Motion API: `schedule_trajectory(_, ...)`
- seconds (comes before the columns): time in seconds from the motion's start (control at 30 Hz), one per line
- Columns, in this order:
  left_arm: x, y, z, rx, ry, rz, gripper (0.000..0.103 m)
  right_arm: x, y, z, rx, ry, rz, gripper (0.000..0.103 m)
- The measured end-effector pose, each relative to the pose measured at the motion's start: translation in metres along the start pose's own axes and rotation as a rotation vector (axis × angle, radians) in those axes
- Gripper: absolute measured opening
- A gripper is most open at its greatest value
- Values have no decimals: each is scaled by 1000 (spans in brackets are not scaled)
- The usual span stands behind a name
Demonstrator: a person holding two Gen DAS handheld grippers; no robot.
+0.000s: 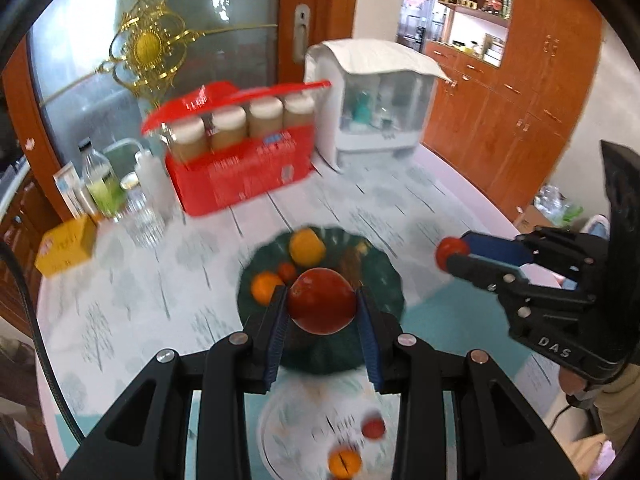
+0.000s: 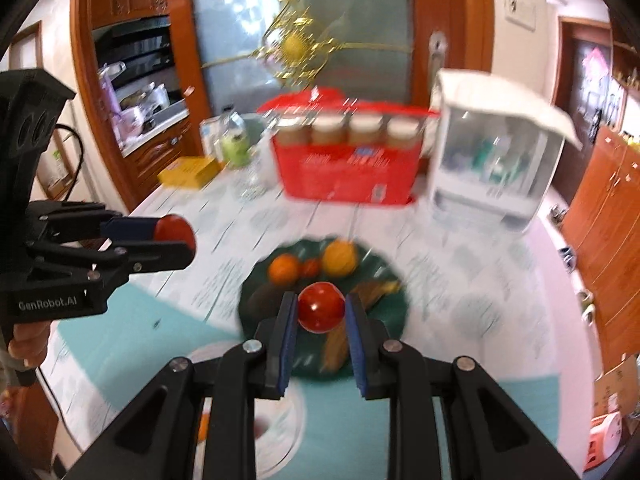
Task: Organize fruits
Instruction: 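Carry both tomatoes onto the green plate with both grippers, then open both grippers to release the tomatoes on the green plate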
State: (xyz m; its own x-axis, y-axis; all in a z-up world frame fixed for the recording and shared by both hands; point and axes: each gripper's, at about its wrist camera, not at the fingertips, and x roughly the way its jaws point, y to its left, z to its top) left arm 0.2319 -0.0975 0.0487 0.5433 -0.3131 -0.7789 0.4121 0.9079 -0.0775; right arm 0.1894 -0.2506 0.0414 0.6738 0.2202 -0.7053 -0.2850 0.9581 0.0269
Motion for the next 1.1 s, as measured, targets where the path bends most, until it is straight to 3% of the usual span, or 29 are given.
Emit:
schedule_trajectory(0.17,31,10,37,-42,6,48,32,23,-19,35,23,-42,-26,24)
schedule_trajectory(0.33,71,18,51,-86,41,65,32,58,-27,47,21,-18,-2,24)
schedule_trajectory(0.73,167,33,23,-125,208,68,32,146,-33,15,19,149,72,24)
schedule_trajectory(1.1,205,38,1,-127,285,64,33,188,-31,-8,13,231,102,24)
